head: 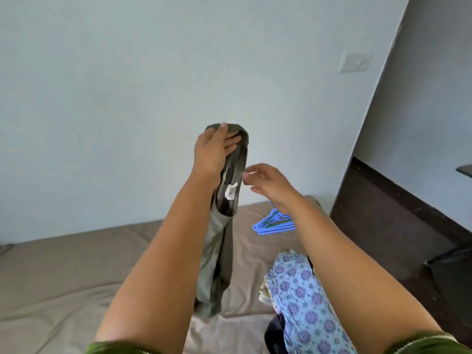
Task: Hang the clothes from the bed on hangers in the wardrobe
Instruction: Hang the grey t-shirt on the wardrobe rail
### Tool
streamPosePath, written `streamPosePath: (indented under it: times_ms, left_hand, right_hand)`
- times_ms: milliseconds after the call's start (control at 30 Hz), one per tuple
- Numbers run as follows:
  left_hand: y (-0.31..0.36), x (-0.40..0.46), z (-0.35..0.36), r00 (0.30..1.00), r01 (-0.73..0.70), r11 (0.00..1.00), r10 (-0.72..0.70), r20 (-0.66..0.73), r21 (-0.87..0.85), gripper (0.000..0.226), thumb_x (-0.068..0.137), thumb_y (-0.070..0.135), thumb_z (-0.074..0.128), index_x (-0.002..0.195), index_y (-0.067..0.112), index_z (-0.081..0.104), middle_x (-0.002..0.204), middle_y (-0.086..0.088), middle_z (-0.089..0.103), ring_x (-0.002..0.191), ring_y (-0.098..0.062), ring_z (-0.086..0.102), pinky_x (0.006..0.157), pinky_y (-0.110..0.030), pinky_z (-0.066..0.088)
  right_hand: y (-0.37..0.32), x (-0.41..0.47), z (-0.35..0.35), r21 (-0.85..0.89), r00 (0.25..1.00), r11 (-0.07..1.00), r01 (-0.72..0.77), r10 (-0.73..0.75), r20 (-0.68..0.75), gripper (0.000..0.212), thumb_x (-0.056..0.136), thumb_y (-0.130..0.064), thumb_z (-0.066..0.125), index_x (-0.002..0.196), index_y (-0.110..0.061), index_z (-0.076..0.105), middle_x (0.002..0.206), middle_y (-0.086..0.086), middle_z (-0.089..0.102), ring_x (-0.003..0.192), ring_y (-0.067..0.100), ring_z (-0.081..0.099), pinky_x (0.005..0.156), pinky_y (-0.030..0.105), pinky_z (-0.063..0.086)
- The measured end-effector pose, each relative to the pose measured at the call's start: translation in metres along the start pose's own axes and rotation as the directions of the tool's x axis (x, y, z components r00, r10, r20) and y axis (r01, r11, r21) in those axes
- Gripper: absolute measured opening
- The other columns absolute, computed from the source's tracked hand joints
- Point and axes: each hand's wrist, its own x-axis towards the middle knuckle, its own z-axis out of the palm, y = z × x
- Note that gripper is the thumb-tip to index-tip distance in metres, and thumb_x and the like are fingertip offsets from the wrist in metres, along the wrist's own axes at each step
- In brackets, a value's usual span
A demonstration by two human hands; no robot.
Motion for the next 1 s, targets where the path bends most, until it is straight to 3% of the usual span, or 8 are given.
streamPosePath:
  times_ms: [67,200,467,600,667,767,867,1000]
  left_hand:
    - [0.001,-0.002,-0.004,1.0,0.002,1.0,-0.002,-0.012,-0.022,0.025,0.103,0.021,0.045,0.11,0.0,0.058,0.113,-0.018,0.067,0.099,-0.02,0.07,0.087,-0.027,0.055]
    - [0.013,-0.001,-0.02,0.992,-0.047,0.998,0.041,-0.122,-0.046,0.02,0.102,0.02,0.046,0.101,0.005,0.059,0.102,-0.016,0.07,0.091,-0.02,0.072,0.08,-0.027,0.057]
    - [-0.015,0.0,-0.091,0.769,-0.029,0.989,0.117,-0.628,0.148,0.038,0.1,0.029,0.045,0.064,0.015,0.046,0.063,-0.002,0.052,0.062,-0.016,0.053,0.058,-0.028,0.046]
    - [-0.057,-0.021,-0.088,0.788,-0.3,0.627,0.587,-0.184,0.719,0.045,0.075,0.05,0.077,0.083,0.015,0.049,0.08,0.007,0.047,0.075,-0.009,0.043,0.072,-0.025,0.037]
    - [-0.084,-0.016,-0.096,0.903,-0.328,0.555,0.423,0.08,0.764,0.055,0.072,0.045,0.081,0.11,0.017,0.054,0.103,0.012,0.057,0.098,-0.005,0.051,0.084,-0.02,0.038]
    - [-0.123,-0.002,-0.107,0.973,-0.175,0.442,-0.062,0.224,0.88,0.017,0.089,0.029,0.065,0.092,0.014,0.058,0.077,0.005,0.059,0.082,-0.021,0.059,0.064,-0.027,0.037]
    - [-0.148,0.004,-0.101,0.978,0.068,0.569,-0.2,0.057,0.819,0.012,0.094,0.016,0.055,0.086,0.009,0.06,0.077,-0.002,0.06,0.078,-0.023,0.055,0.063,-0.029,0.036]
    - [-0.172,0.016,-0.08,0.872,0.484,0.808,-0.418,-0.253,0.336,0.015,0.09,0.012,0.057,0.081,0.014,0.069,0.083,-0.005,0.07,0.086,-0.027,0.065,0.08,-0.038,0.054]
  right_hand:
    - [-0.011,0.0,0.016,-0.092,0.99,0.996,0.02,-0.007,0.138,0.032,0.084,-0.032,0.073,0.111,-0.022,0.06,0.104,-0.003,0.068,0.1,0.011,0.064,0.084,0.022,0.05]
    - [0.005,0.014,0.038,-0.456,0.988,0.881,0.121,-0.152,-0.03,0.013,0.093,-0.027,0.06,0.093,-0.015,0.064,0.087,0.001,0.064,0.083,0.019,0.058,0.071,0.03,0.042]
    - [-0.008,0.024,0.033,0.0,0.988,0.989,0.145,-0.145,-0.044,0.015,0.087,-0.034,0.069,0.08,-0.021,0.07,0.089,0.001,0.069,0.088,0.012,0.06,0.083,0.028,0.046]
    - [-0.006,0.028,0.051,-0.148,0.963,0.954,0.261,-0.267,-0.022,0.008,0.088,-0.022,0.069,0.08,-0.025,0.067,0.082,-0.008,0.067,0.08,0.005,0.059,0.076,0.019,0.045]
    - [0.004,0.03,0.055,-0.248,0.964,0.932,0.265,-0.264,0.041,0.007,0.087,-0.022,0.068,0.081,-0.024,0.067,0.079,-0.007,0.066,0.077,0.008,0.059,0.073,0.023,0.045]
    - [0.028,0.035,0.046,-0.335,0.963,0.914,0.227,-0.263,-0.064,0.004,0.087,-0.022,0.069,0.085,-0.018,0.068,0.083,-0.004,0.068,0.08,0.012,0.06,0.072,0.021,0.043]
    - [0.058,0.037,0.025,-0.432,0.967,0.884,0.177,-0.237,-0.09,0.015,0.081,-0.028,0.075,0.088,-0.018,0.066,0.081,-0.004,0.066,0.075,0.01,0.057,0.067,0.024,0.04]
    - [0.134,0.05,-0.01,-0.816,0.999,0.576,-0.045,0.019,-0.042,0.027,0.083,-0.027,0.07,0.109,-0.021,0.064,0.108,0.006,0.066,0.101,0.027,0.061,0.08,0.034,0.046]
